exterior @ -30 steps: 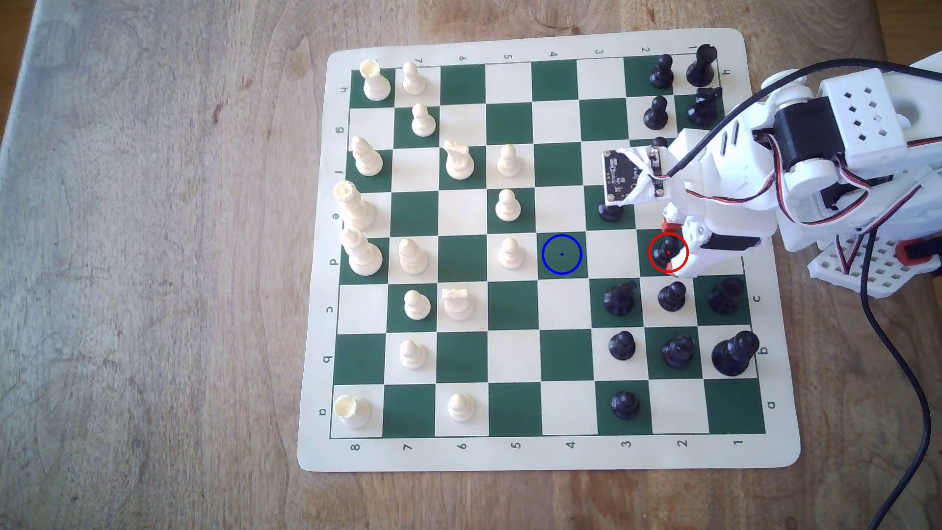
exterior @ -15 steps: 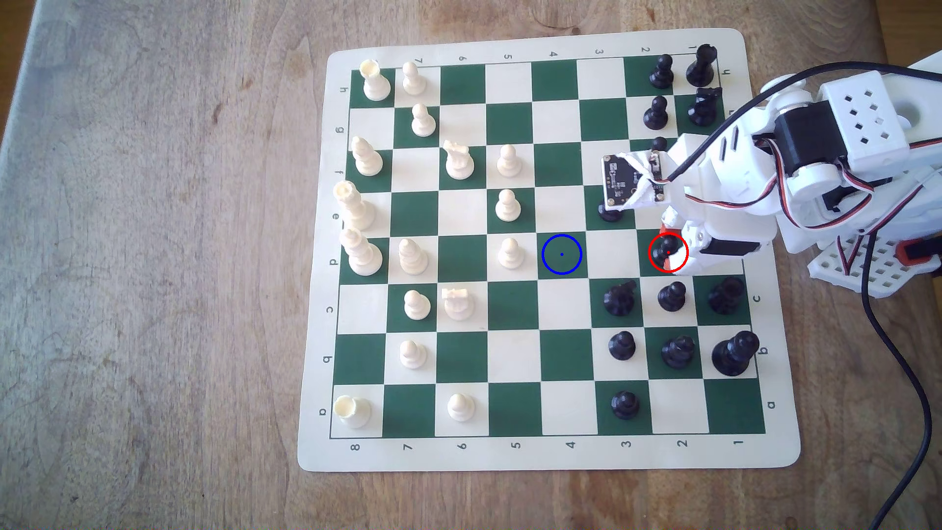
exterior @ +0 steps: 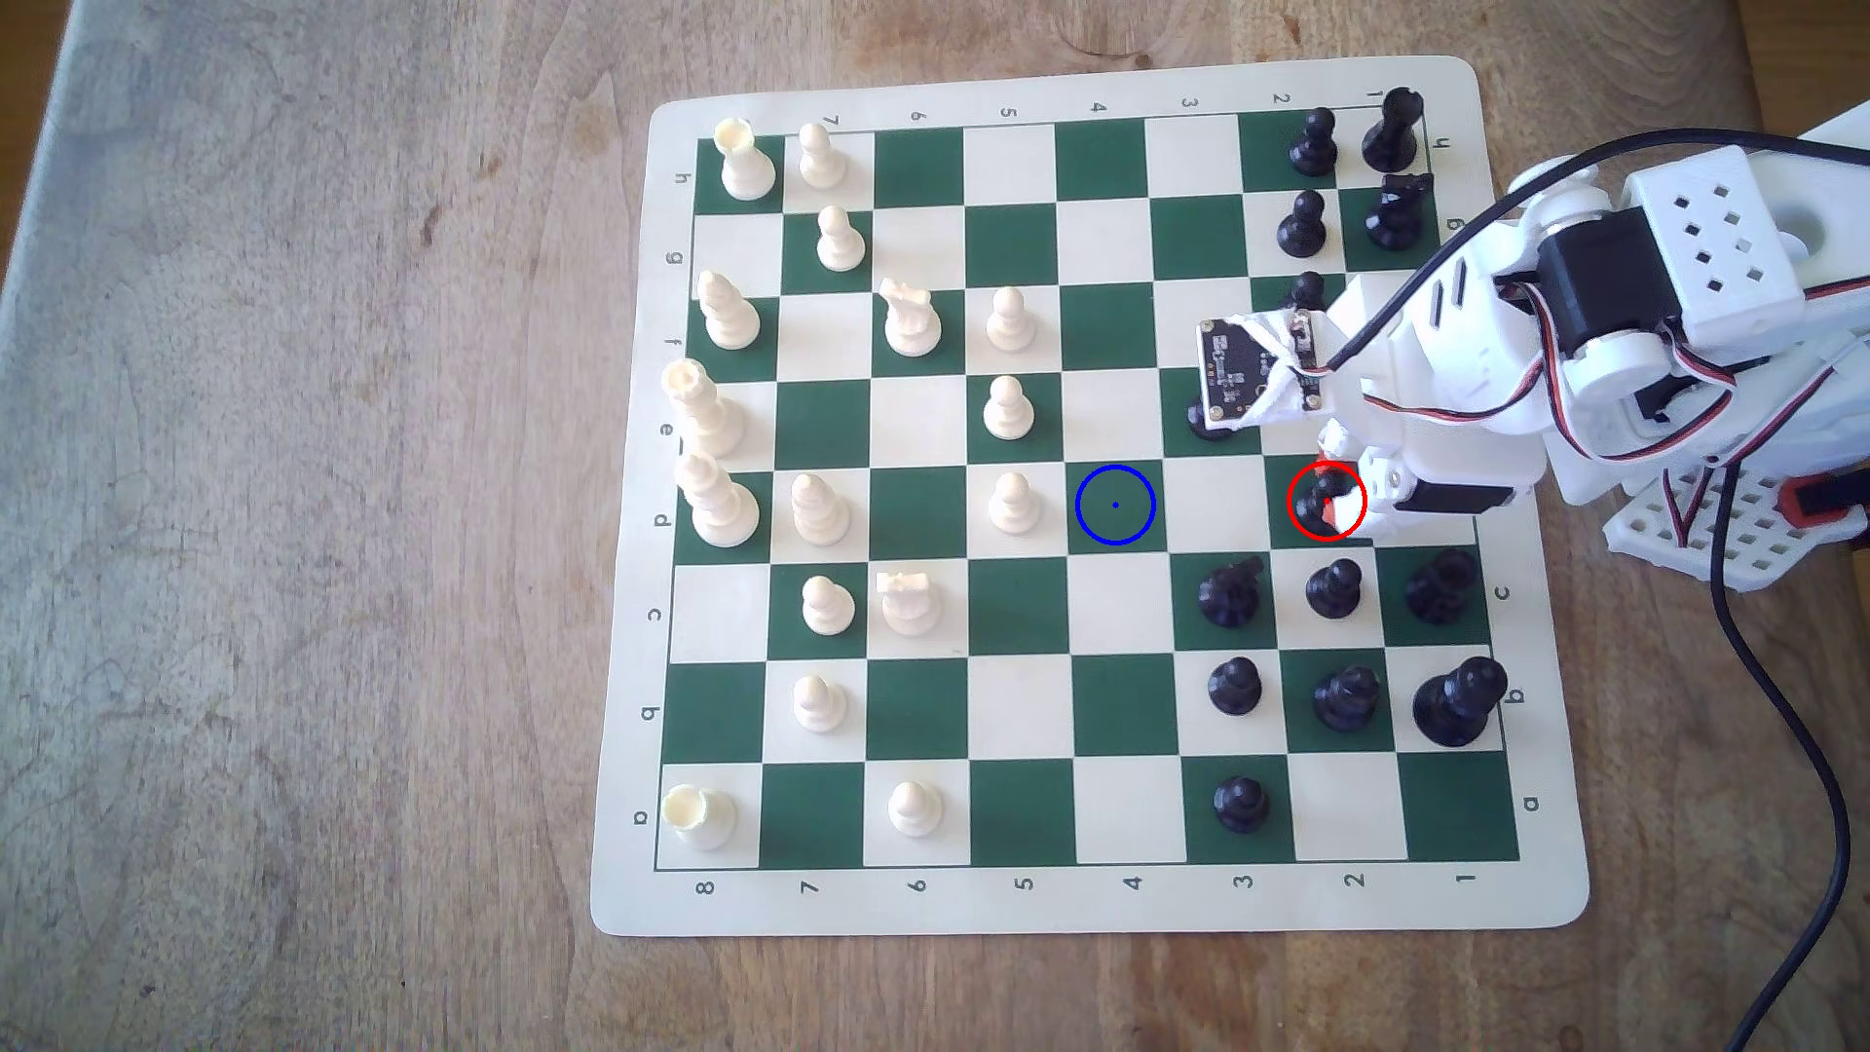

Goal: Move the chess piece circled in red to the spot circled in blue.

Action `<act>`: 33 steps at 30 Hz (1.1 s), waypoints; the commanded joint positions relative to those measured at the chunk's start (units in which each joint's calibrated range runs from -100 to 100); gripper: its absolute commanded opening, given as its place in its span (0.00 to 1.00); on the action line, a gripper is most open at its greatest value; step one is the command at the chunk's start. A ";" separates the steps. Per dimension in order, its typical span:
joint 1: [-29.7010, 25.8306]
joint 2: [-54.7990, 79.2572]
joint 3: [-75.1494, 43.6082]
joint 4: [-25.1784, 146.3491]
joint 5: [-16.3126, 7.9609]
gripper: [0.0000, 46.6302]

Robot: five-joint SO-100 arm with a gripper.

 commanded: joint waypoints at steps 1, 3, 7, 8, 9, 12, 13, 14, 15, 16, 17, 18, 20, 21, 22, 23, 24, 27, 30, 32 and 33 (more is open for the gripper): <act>-0.20 -0.02 -1.69 0.57 0.15 0.01; 0.11 -0.02 -3.05 1.88 0.29 0.01; 0.82 -0.45 -7.13 5.73 0.63 0.00; 0.89 -0.62 -7.77 6.31 0.68 0.00; 0.89 -0.70 -8.76 7.12 0.78 0.00; 1.68 -0.87 -13.21 9.91 0.98 0.00; 1.91 -0.87 -14.20 10.40 1.03 0.00; 2.07 -0.45 -16.56 11.38 1.07 0.00; 1.99 0.66 -18.01 11.71 1.07 0.00; 1.68 2.19 -19.73 11.79 1.07 0.00; 1.44 3.97 -21.73 11.79 0.93 0.00; 0.89 6.77 -25.17 11.55 0.88 0.00; 0.27 9.15 -28.26 11.06 0.88 0.00; -0.04 10.25 -29.53 10.81 0.83 0.00; -0.36 11.44 -30.70 10.48 0.83 0.00; -0.75 13.14 -31.79 9.50 0.78 0.00; -0.83 13.90 -31.97 9.09 0.78 0.00; -1.14 15.77 -31.70 7.94 0.73 0.00; -0.75 17.13 -31.07 6.63 0.73 0.00; -0.28 18.31 -31.07 5.81 0.83 0.00; -0.20 18.48 -31.07 5.57 0.83 0.00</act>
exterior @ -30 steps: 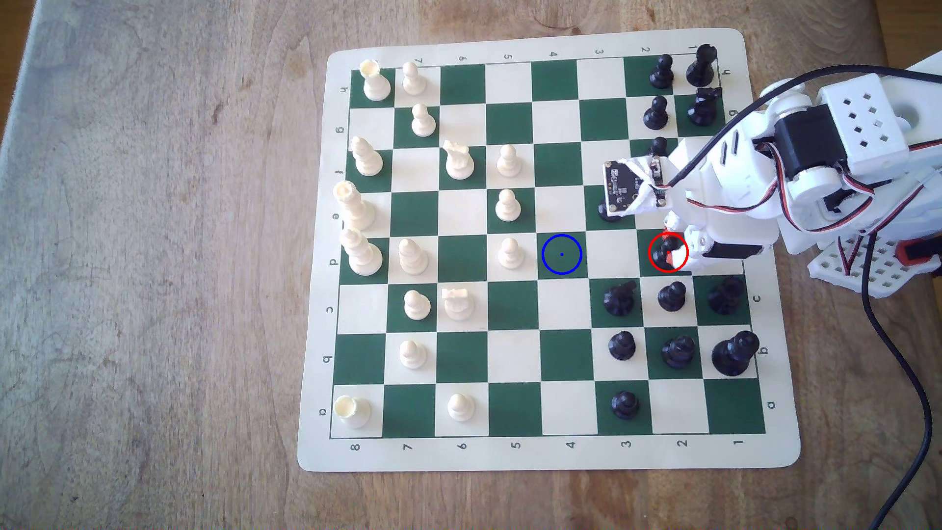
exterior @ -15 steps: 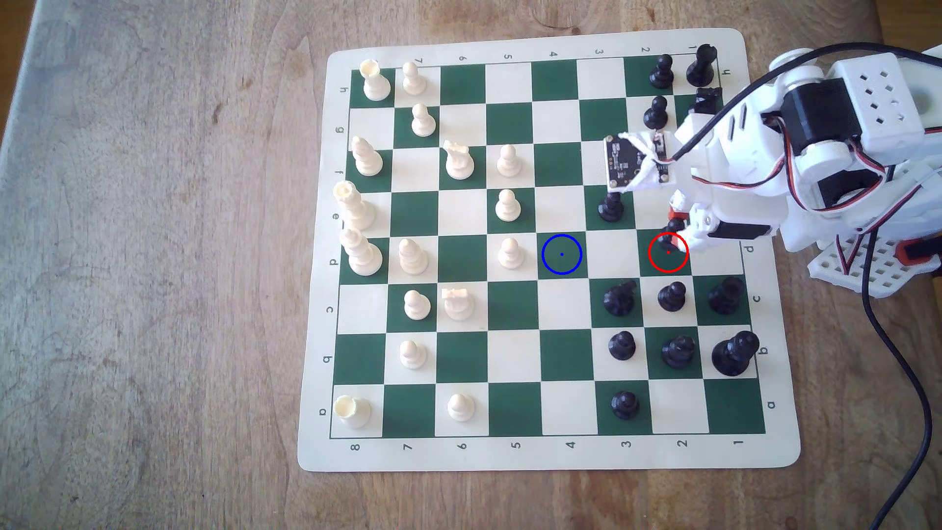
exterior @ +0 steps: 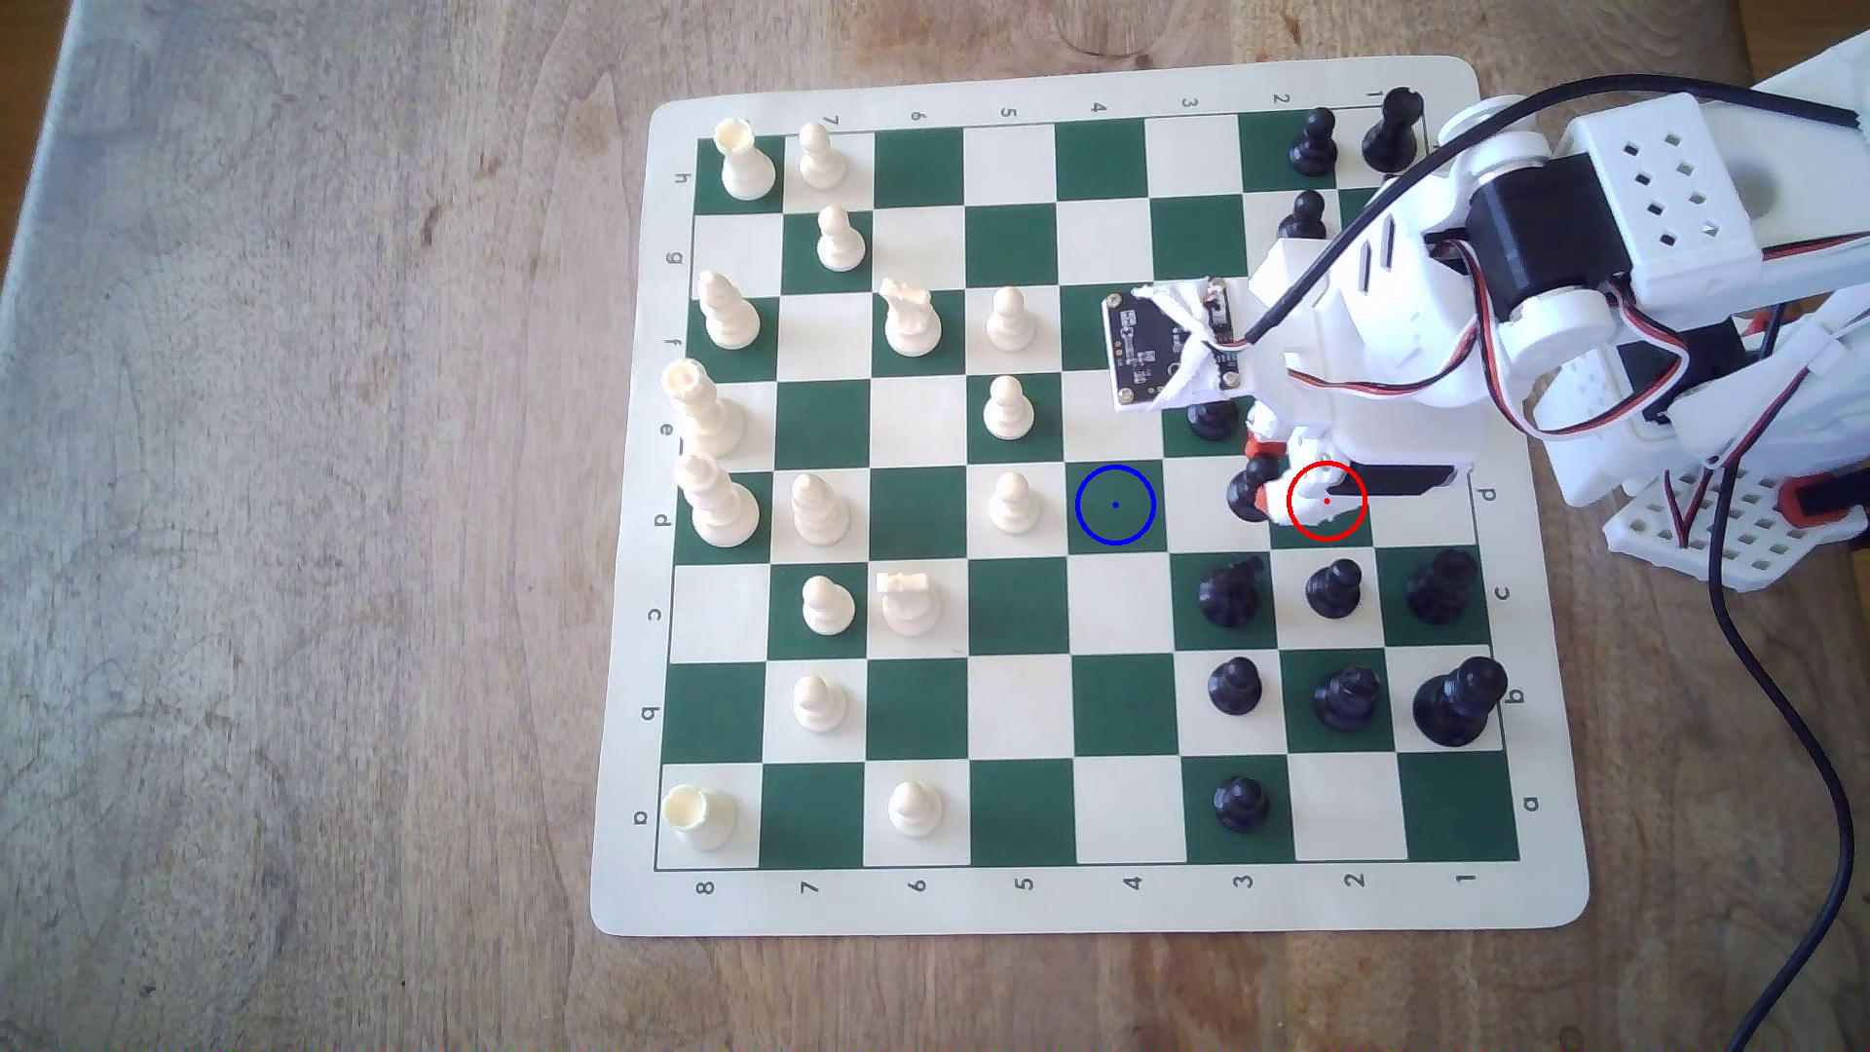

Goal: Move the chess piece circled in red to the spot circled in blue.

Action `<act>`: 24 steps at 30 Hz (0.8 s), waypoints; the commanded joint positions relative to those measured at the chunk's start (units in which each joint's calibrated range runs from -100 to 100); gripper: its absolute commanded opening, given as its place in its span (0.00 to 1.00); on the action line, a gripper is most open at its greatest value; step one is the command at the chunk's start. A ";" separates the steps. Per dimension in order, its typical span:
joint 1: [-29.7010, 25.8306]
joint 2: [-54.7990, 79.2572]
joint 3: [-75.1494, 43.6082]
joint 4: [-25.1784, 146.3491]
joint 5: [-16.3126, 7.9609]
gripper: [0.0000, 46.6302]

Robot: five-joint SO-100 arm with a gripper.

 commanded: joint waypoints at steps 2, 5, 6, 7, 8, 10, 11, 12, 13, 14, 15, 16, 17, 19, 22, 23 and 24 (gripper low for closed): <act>0.61 1.31 -3.68 -1.69 0.00 0.00; 0.85 2.08 -3.68 -1.85 0.10 0.00; 1.08 2.33 -3.68 -1.85 0.15 0.00; 1.47 2.93 -3.14 -2.26 0.20 0.00; 1.63 3.35 -2.78 -2.83 0.24 0.00; 1.94 4.54 -2.50 -3.82 0.24 0.00; 2.10 5.13 -2.41 -4.23 0.24 0.00; 2.41 5.56 -2.41 -4.63 0.34 0.00; 2.57 5.64 -2.41 -4.72 0.34 0.00; 2.64 5.73 -2.41 -4.88 0.39 0.00; 2.64 5.81 -2.41 -4.96 0.39 0.00; 2.72 6.32 -2.59 -5.45 0.39 0.00; 2.72 6.83 -2.87 -5.70 0.39 0.00; 2.80 8.10 -3.59 -6.44 0.39 0.00; 2.88 10.99 -5.13 -7.99 0.44 0.00; 2.96 11.67 -5.50 -8.24 0.44 0.00; 3.19 12.43 -5.68 -8.81 0.49 0.00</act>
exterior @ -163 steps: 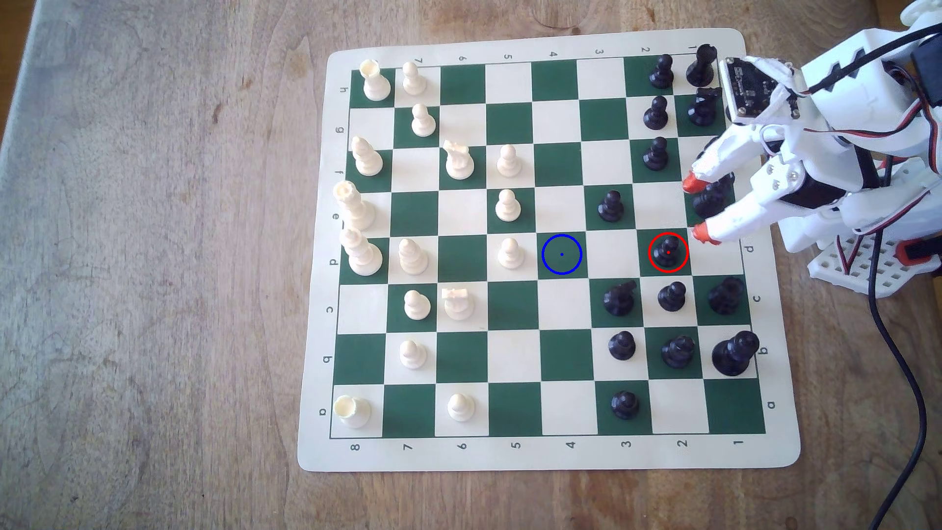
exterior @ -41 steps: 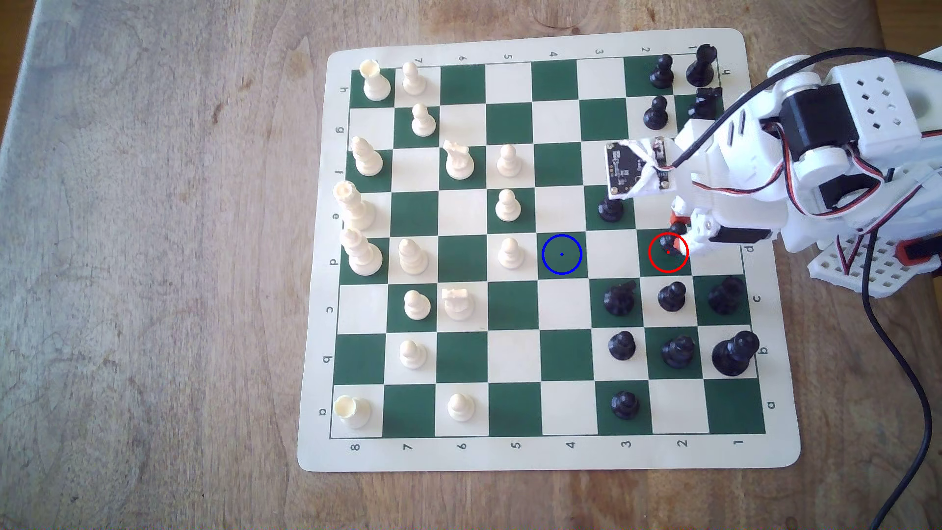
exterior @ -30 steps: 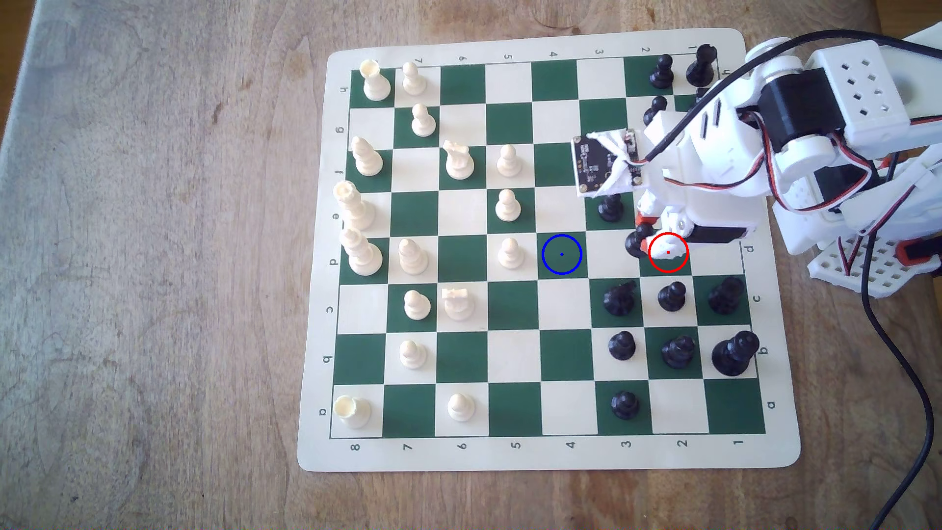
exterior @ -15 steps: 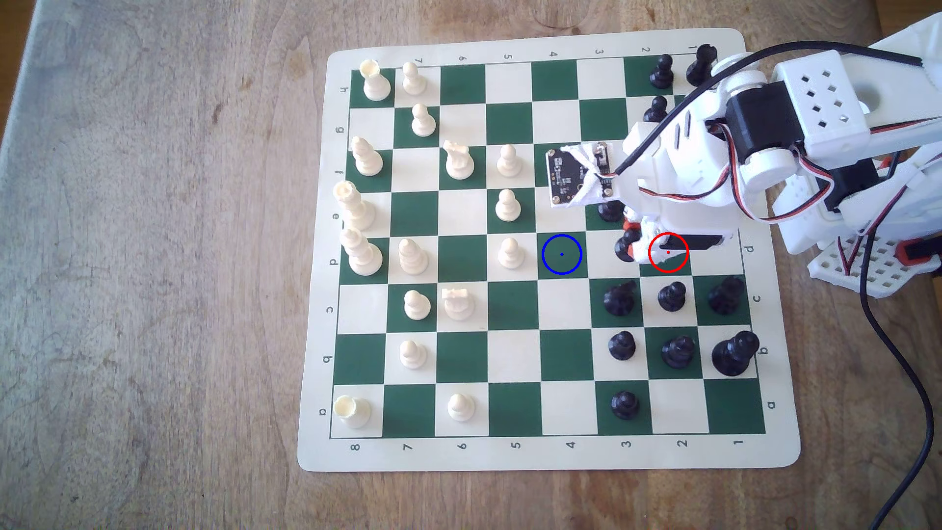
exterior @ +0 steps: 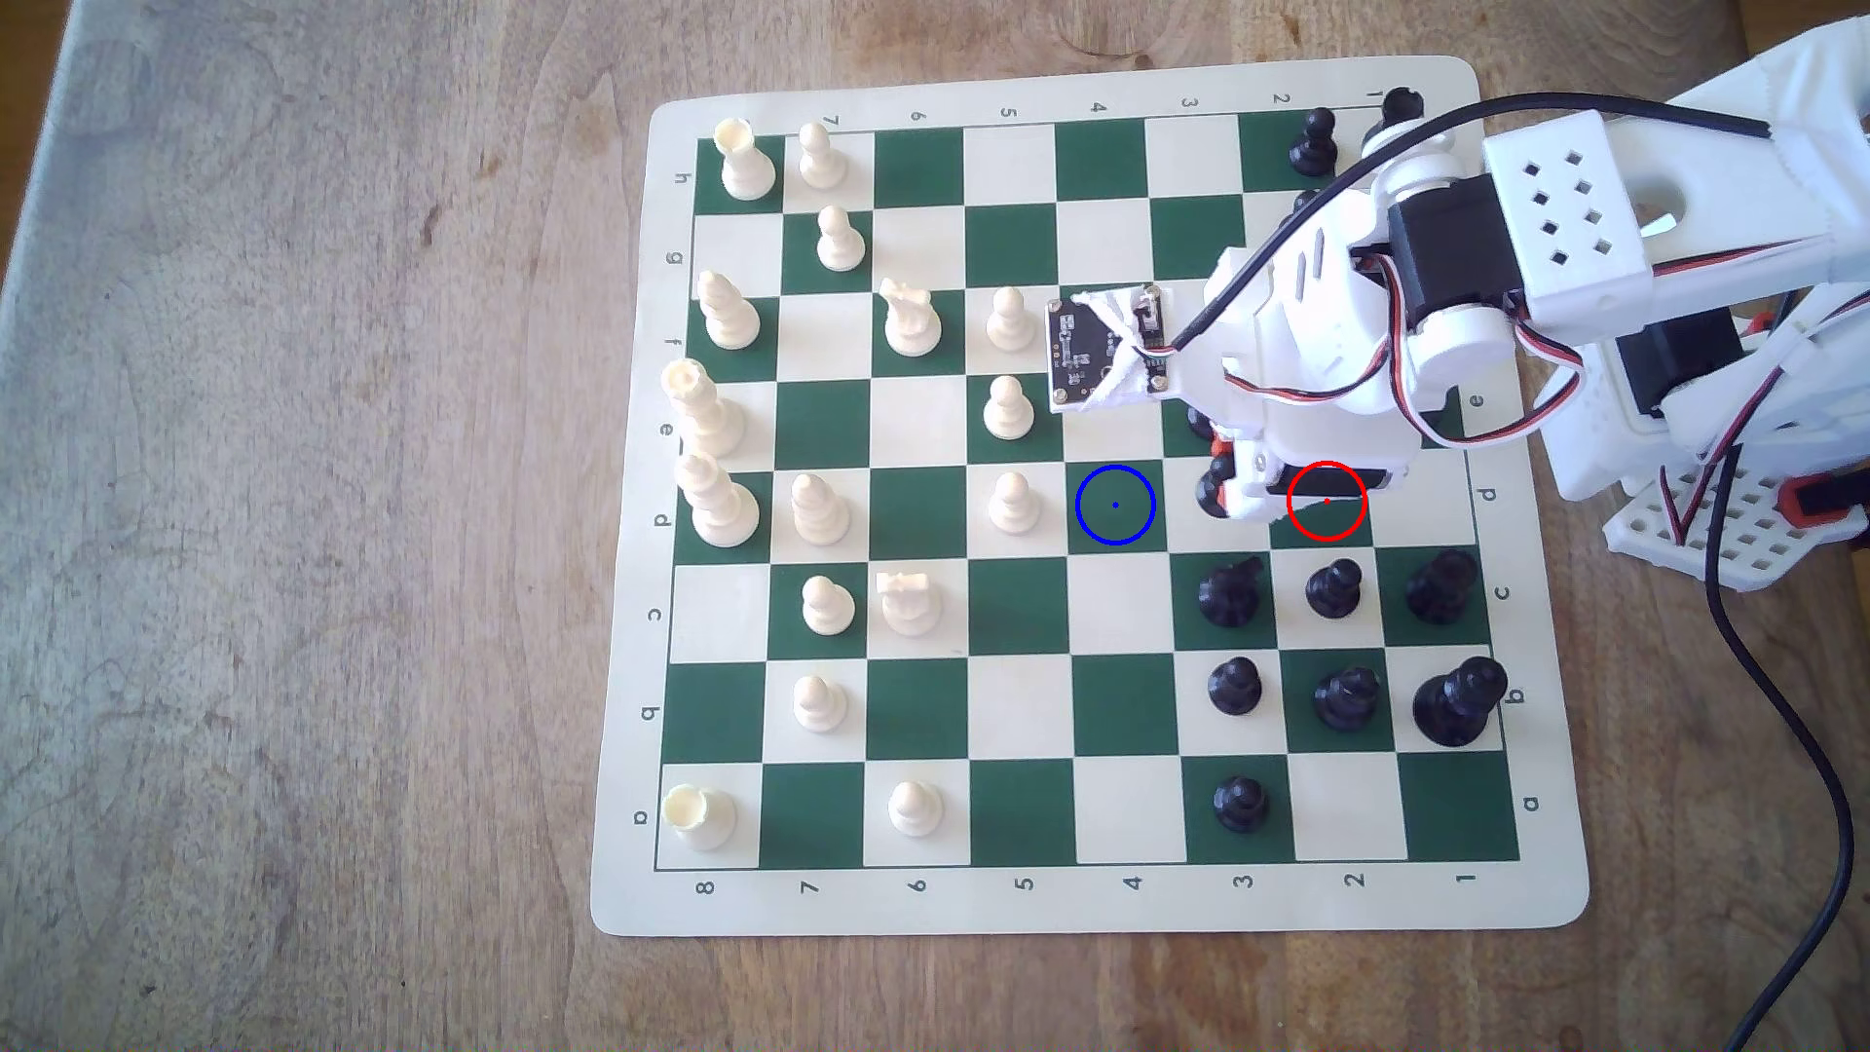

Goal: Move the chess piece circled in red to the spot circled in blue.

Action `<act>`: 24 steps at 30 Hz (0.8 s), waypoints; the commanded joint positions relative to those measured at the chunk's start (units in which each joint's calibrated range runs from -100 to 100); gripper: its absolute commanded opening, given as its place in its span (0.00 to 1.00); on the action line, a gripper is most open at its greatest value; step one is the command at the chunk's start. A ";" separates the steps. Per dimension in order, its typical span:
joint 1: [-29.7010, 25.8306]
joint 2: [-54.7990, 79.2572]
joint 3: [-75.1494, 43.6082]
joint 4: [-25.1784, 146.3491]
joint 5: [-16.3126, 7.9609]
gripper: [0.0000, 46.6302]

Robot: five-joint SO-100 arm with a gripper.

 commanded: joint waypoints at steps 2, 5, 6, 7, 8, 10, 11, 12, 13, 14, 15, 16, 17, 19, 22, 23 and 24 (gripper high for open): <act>1.17 4.17 -6.13 -3.03 0.34 0.00; 1.79 6.20 -6.77 -4.43 0.54 0.00; 2.03 7.14 -7.13 -4.92 0.54 0.00; 2.03 7.56 -7.40 -5.24 0.54 0.00; 2.03 7.82 -7.58 -5.33 0.54 0.00; 2.03 8.41 -8.04 -5.57 0.54 0.00; 1.95 8.50 -8.04 -5.57 0.54 0.00; 1.95 8.58 -8.04 -5.57 0.54 0.00; 1.87 8.58 -7.94 -5.57 0.54 0.00; 1.87 9.01 -7.76 -5.57 0.59 0.00; 1.87 9.26 -7.76 -5.74 0.59 0.00; 2.03 9.52 -7.76 -5.98 0.59 0.00; 2.03 9.85 -7.76 -6.15 0.59 0.00; 2.11 10.28 -7.94 -6.39 0.59 0.00; 1.95 10.19 -7.85 -6.31 0.59 0.00; 1.95 10.11 -7.40 -6.31 0.59 0.00; 1.95 10.11 -7.22 -6.39 0.59 0.00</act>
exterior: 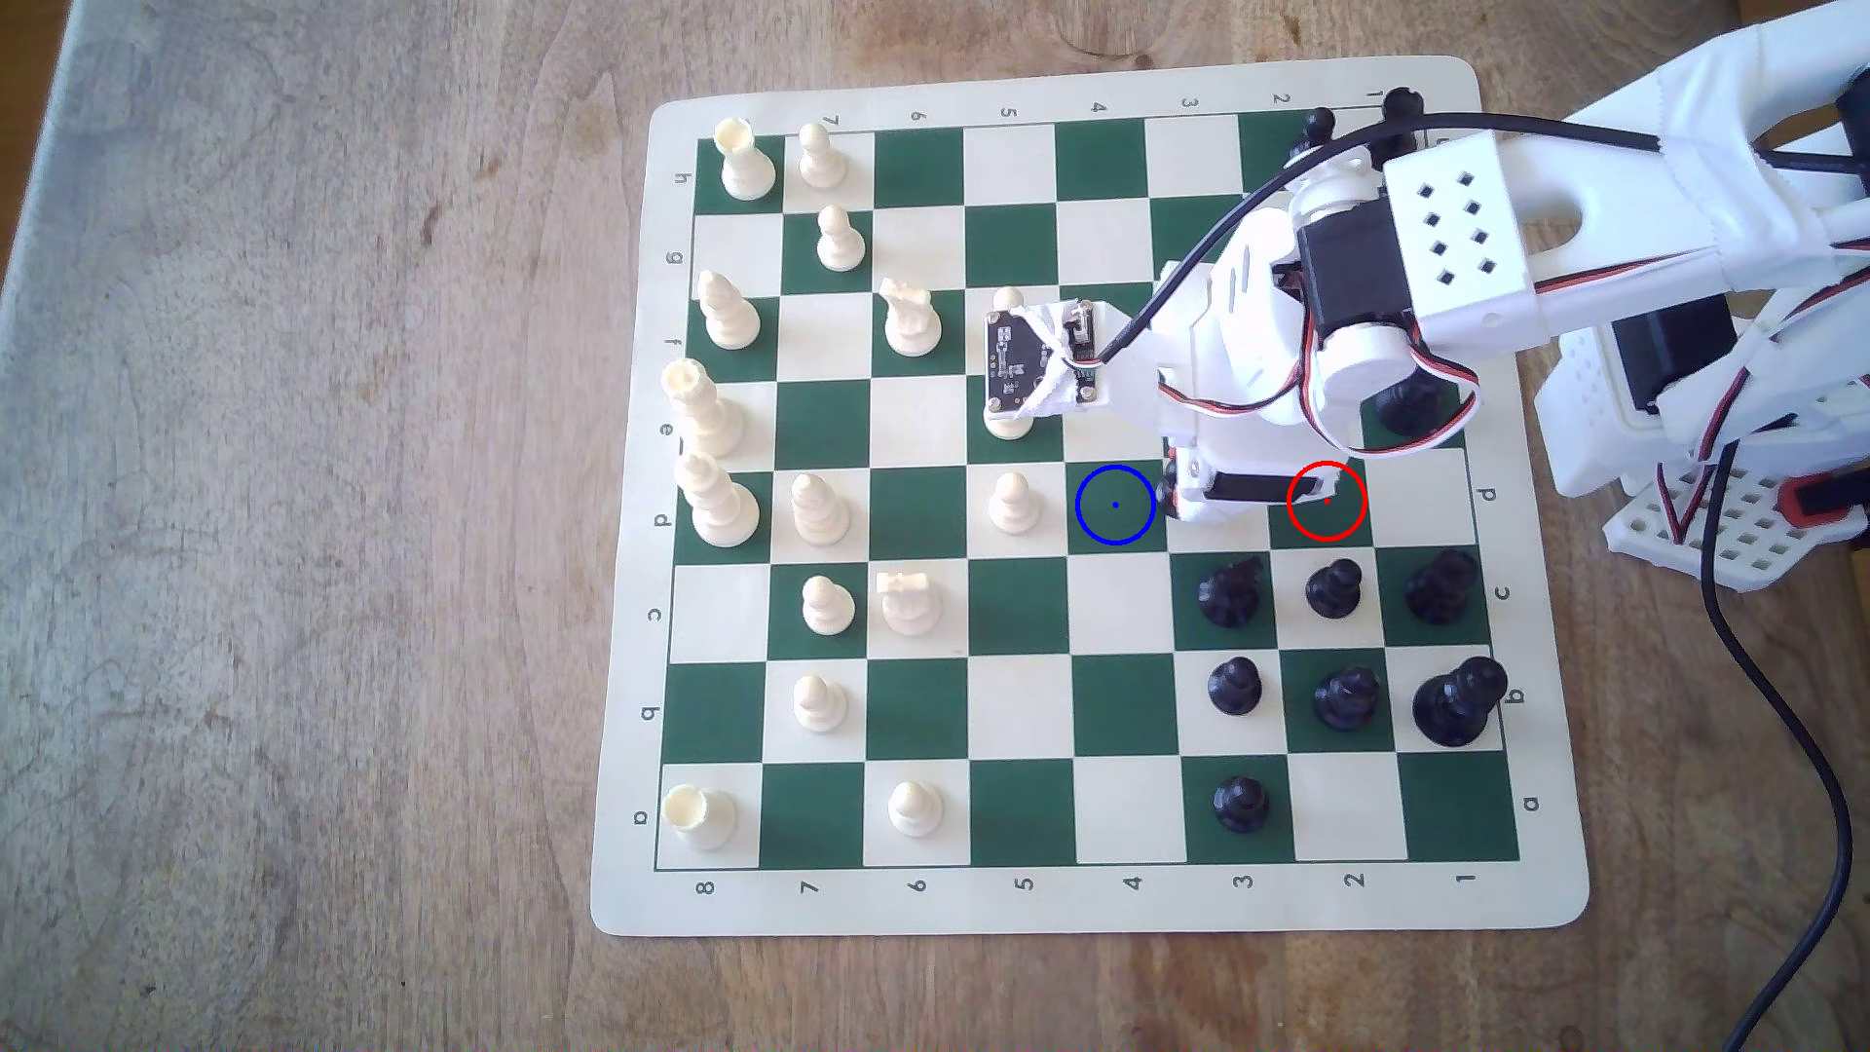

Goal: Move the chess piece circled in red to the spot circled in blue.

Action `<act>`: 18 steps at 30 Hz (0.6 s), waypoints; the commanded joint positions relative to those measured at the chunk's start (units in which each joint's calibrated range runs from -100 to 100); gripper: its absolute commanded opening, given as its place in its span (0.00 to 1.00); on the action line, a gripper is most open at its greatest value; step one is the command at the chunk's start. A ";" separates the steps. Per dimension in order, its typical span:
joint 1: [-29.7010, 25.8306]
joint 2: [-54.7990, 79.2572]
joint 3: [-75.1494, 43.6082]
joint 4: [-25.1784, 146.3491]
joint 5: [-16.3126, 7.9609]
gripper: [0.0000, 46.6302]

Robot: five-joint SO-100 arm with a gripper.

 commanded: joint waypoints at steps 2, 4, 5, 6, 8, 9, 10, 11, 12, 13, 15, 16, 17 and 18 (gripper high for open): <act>0.26 -0.19 -3.97 -0.58 0.10 0.00; 0.26 0.49 -4.15 -1.64 0.10 0.00; 0.26 0.91 -4.60 -1.64 0.10 0.00; 0.26 1.25 -5.05 -1.73 0.10 0.00; 0.34 2.10 -6.32 -1.81 0.10 0.00; 0.34 2.44 -6.50 -1.81 0.10 0.00; 0.34 2.78 -6.69 -1.97 0.10 0.00; 0.18 3.12 -6.69 -2.30 0.10 0.00; 0.18 3.80 -6.87 -2.87 0.10 0.00; 0.26 4.22 -6.96 -3.28 0.10 0.00; 0.50 5.33 -7.41 -3.94 0.10 0.00; 0.65 5.92 -7.68 -4.18 0.10 0.00; 0.73 6.86 -8.23 -4.51 0.10 0.00; 0.73 7.20 -8.41 -4.84 0.10 0.00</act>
